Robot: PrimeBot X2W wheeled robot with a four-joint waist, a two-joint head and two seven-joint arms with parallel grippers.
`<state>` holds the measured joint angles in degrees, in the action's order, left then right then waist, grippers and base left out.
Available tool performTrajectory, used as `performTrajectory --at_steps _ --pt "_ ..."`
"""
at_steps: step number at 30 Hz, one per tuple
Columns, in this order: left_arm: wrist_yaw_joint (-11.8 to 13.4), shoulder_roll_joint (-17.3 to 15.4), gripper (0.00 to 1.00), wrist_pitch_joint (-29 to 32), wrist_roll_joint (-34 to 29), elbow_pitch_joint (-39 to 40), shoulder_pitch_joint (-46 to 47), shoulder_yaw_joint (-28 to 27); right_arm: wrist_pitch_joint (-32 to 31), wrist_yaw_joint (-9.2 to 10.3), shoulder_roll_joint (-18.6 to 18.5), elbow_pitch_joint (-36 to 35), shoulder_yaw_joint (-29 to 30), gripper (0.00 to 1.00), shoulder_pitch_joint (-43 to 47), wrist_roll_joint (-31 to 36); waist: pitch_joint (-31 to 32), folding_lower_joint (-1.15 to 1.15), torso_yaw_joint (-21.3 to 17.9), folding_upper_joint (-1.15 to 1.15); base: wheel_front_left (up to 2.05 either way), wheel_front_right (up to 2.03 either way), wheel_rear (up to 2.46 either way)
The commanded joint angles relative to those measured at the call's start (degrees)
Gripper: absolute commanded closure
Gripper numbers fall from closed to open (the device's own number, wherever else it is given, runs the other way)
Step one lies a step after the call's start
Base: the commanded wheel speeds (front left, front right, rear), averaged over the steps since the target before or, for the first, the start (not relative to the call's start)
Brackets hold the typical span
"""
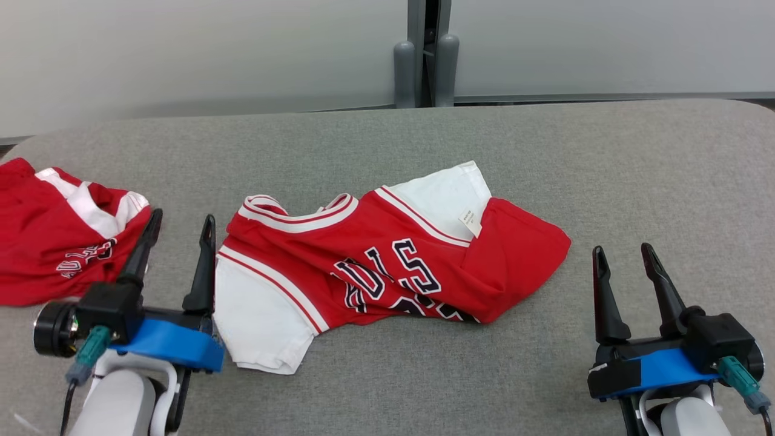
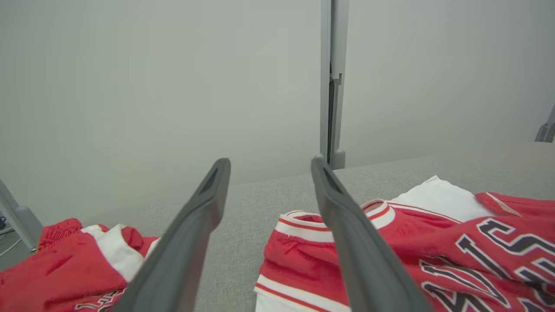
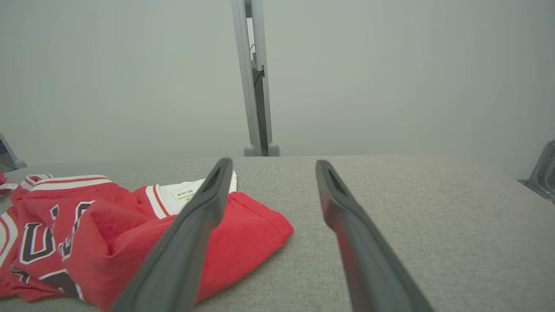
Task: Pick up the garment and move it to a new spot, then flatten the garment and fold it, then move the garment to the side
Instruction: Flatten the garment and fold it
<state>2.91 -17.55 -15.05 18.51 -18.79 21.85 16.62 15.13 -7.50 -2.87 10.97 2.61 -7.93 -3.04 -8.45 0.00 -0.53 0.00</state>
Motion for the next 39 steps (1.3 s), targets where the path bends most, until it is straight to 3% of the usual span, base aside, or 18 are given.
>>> performTrajectory --at_steps 1,8,16,30,39 --pt "0.30 0.64 0.00 -0.18 -0.96 1.79 -2.26 -1.46 0.02 0.02 -0.01 0.05 0.03 0.00 0.71 0.02 1.06 0.00 0.98 0.00 0.00 0.00 0.00" --pt "-1.16 5.79 0.00 -0.18 -5.80 9.32 -11.84 -7.28 0.02 0.02 -0.02 0.32 0.23 0.00 2.02 -0.33 3.07 0.00 2.17 0.00 0.00 0.00 0.00" --pt "-3.89 10.56 0.00 -0.18 -9.27 11.28 -17.78 -11.90 0.02 0.02 -0.01 0.80 0.51 0.00 3.30 -0.49 4.77 0.00 2.73 0.00 0.00 0.00 0.00" --pt "-7.04 13.51 0.00 -0.18 -12.53 10.95 -18.62 -16.06 0.02 0.02 -0.76 1.59 0.27 0.00 -0.62 1.79 5.70 0.00 3.15 0.00 0.00 0.00 0.00" --pt "-8.04 14.28 0.00 -0.18 -13.02 10.77 -16.88 -15.86 -2.58 0.02 -3.37 13.17 -6.36 0.00 -13.25 2.65 3.90 0.00 4.46 0.00 0.00 0.00 0.00"
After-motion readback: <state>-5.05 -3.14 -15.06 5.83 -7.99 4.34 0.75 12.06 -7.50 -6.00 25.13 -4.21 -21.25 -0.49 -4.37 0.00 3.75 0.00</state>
